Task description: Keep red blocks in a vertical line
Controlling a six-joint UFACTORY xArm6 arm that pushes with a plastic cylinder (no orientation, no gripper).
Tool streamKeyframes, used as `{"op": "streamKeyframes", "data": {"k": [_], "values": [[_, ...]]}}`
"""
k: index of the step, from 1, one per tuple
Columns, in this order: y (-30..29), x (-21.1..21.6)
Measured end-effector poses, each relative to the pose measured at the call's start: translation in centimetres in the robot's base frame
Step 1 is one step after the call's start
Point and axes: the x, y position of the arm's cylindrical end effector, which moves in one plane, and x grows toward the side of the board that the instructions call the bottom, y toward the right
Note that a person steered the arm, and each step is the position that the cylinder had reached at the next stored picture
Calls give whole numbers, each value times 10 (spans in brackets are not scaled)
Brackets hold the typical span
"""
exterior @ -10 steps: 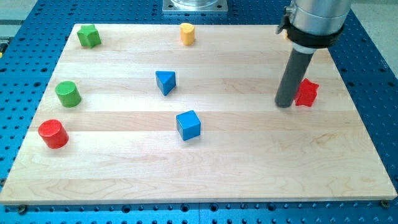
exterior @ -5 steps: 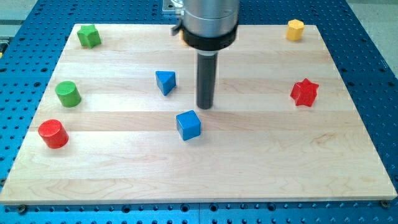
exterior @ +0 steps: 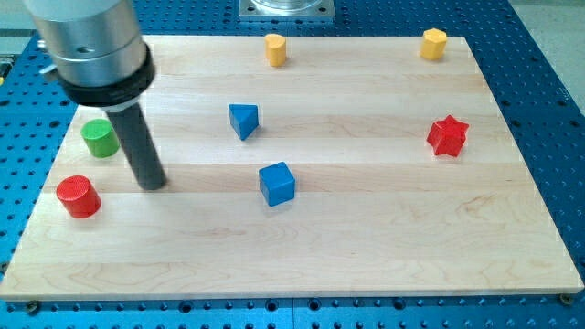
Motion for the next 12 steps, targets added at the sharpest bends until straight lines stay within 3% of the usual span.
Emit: {"op": "streamKeyframes", "data": {"k": [3, 4, 5, 6, 7, 8, 9, 10, 11, 12], "values": [[-95, 10], [-50, 35], [67, 50], [82, 54], [13, 46], [1, 101], [125, 121], [64, 119], [21, 83], [84, 65]]}}
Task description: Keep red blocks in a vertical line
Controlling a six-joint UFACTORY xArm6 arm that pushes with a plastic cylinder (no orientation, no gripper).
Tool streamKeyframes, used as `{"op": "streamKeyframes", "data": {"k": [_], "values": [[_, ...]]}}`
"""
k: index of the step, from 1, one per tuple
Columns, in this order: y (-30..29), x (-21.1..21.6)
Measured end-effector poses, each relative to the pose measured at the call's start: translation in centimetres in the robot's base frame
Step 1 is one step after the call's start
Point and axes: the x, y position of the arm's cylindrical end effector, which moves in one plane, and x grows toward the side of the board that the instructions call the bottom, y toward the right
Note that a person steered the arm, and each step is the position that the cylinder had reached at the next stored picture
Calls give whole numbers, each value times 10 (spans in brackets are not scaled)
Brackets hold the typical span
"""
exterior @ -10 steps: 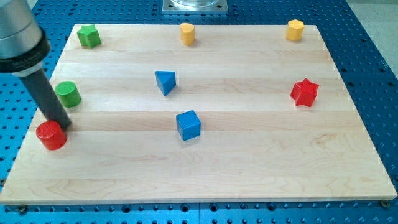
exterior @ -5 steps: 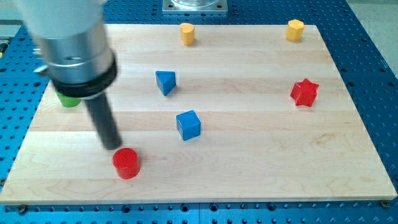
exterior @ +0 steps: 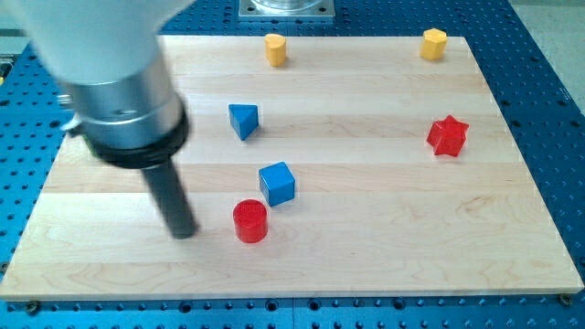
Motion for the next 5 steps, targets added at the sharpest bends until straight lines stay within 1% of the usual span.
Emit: {"op": "streamKeyframes", "data": {"k": [1, 2, 3, 4, 5], "values": [[121, 21], [195, 24], [116, 5], [168, -19], [240, -14]]}}
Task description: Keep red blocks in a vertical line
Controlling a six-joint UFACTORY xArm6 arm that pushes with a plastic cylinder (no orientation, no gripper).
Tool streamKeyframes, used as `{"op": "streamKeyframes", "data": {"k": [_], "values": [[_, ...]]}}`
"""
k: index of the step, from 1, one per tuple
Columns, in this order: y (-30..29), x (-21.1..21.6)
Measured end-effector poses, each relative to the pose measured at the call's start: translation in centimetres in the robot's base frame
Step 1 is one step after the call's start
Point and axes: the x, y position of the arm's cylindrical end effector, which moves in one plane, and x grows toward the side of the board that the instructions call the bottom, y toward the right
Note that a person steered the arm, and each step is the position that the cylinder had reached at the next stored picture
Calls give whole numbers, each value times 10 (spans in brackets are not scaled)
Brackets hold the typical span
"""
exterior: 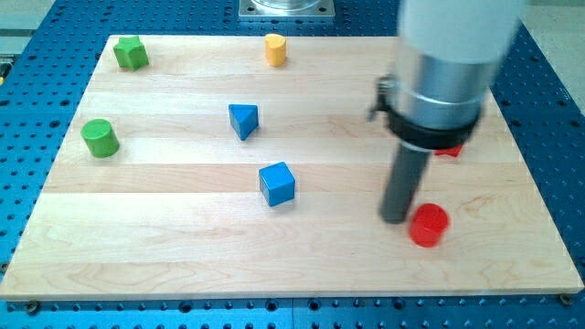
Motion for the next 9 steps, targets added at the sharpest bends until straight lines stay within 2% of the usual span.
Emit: {"op": "streamKeyframes", "data": {"k": [1, 2, 4, 5, 9], "values": [[13, 0], [52, 8], [94, -73], [101, -95], [85, -109]]}}
